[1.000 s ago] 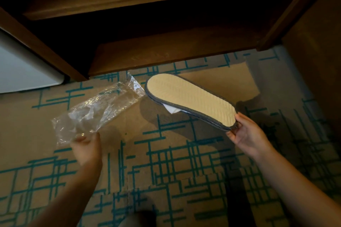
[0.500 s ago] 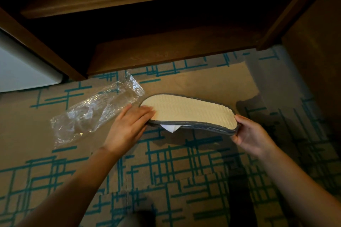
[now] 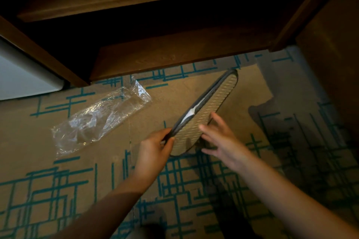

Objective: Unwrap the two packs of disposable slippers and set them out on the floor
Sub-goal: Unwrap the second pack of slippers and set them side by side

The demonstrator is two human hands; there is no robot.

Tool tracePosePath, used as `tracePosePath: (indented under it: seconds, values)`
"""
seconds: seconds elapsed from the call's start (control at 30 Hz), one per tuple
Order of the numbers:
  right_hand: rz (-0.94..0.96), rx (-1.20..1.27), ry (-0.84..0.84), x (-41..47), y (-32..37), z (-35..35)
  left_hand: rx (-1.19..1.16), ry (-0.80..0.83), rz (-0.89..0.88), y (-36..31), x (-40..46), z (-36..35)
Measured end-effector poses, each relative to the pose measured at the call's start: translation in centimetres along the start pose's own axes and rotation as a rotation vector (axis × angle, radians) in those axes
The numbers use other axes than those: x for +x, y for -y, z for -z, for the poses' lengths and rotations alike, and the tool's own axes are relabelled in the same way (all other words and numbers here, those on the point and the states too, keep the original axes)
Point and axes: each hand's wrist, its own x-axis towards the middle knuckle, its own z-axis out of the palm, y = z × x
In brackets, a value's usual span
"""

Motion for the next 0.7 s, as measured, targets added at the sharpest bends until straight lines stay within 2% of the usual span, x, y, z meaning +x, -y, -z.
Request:
tracePosePath:
  seconds: [0.13, 0.23, 0.3, 0.43, 0.63, 0.7]
  values:
    - [-0.047, -0.03, -0.099, 0.1, -2.1, -2.8, -0.099, 0.106, 0.024, -1.2, -0.3, -0.6]
    - [-0.074, 0.101, -0.092, 0.4, -2.3, -2.8, -0.184, 0.27, 0.07, -0.7, 0.0, -0.8]
    - [-0.075, 0.091, -0.096, 0.4, -2.7, -2.8, -0.255, 0.326, 0.11, -0.4, -0.1, -1.1]
    - [-0.052, 0.004, -0.162, 0.3, -3.1, -3.5, -0.273, 0.321, 0.181, 0.7, -0.3, -1.2]
    - [-0.07, -0.009, -0.158, 0.1, -2.9, -3.0, -0.498, 0.384, 0.372, 1.8, 0.1, -0.6]
    - [-0.1, 0.01, -0.162, -0.1, -2.6, -2.3, -0.522, 0.324, 0.437, 2.0, 0.5, -0.7]
